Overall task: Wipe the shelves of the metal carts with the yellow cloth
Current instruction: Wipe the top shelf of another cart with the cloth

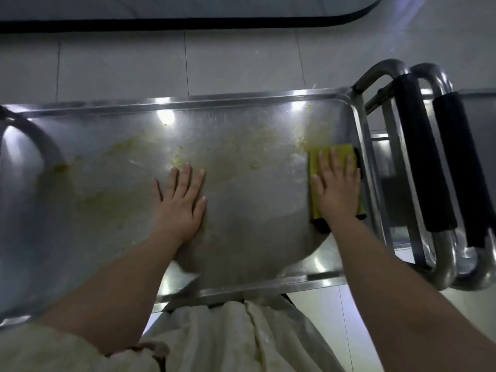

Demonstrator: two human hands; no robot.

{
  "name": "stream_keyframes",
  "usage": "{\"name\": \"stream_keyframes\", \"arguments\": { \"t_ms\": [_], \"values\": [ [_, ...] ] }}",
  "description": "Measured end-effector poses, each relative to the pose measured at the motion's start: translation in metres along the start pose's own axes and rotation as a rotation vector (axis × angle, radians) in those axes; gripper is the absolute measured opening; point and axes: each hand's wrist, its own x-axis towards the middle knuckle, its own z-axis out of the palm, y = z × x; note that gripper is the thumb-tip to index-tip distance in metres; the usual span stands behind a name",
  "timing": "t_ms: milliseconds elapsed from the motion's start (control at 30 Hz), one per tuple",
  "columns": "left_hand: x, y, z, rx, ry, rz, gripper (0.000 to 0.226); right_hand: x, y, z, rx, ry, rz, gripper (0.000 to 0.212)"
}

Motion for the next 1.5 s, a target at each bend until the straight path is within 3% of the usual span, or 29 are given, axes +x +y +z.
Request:
{"name": "stream_keyframes", "arguments": {
  "t_ms": [100,200,400,533,600,800,867,1000,1100,1367,1500],
  "values": [
    [0.007,0.008,0.0,0.013,0.008,-0.016,0.06,0.027,0.011,-0.006,0.044,0.019,0.159,0.059],
    [0.013,0.013,0.0,0.044,0.004,-0.047,0.061,0.033,-0.038,0.001,0.046,0.035,0.198,0.059],
    [0.015,0.01,-0.003,-0.026,0.036,-0.067,0.065,-0.005,-0.187,0.023,0.021,-0.015,-0.416,0.058],
    [0.016,0.008,-0.002,0.0,0.016,-0.069,0.067,-0.002,-0.185,0.023,0.018,-0.016,-0.65,0.052],
    [0.017,0.007,-0.001,0.02,0.003,-0.066,0.066,0.012,-0.156,0.019,0.021,-0.016,-0.571,0.051],
    [0.017,0.009,-0.002,0.022,0.002,-0.056,0.063,0.064,-0.017,-0.008,0.046,-0.044,0.098,0.055],
    [0.017,0.01,-0.005,0.005,-0.006,-0.06,0.063,0.069,0.003,-0.014,0.113,-0.033,0.238,0.056],
    [0.024,0.012,-0.015,-0.057,-0.005,-0.067,0.061,0.067,-0.007,-0.015,0.117,0.029,0.256,0.055],
    [0.072,0.005,-0.028,0.052,0.071,-0.03,0.059,0.065,-0.009,-0.016,0.1,0.037,0.253,0.055],
    [0.124,-0.002,-0.026,0.05,0.004,-0.056,0.06,0.069,-0.013,-0.012,0.108,0.061,0.275,0.054],
    [0.127,-0.003,-0.028,0.04,-0.003,-0.062,0.06,0.083,-0.072,-0.007,0.117,0.032,0.237,0.055]
  ]
}}
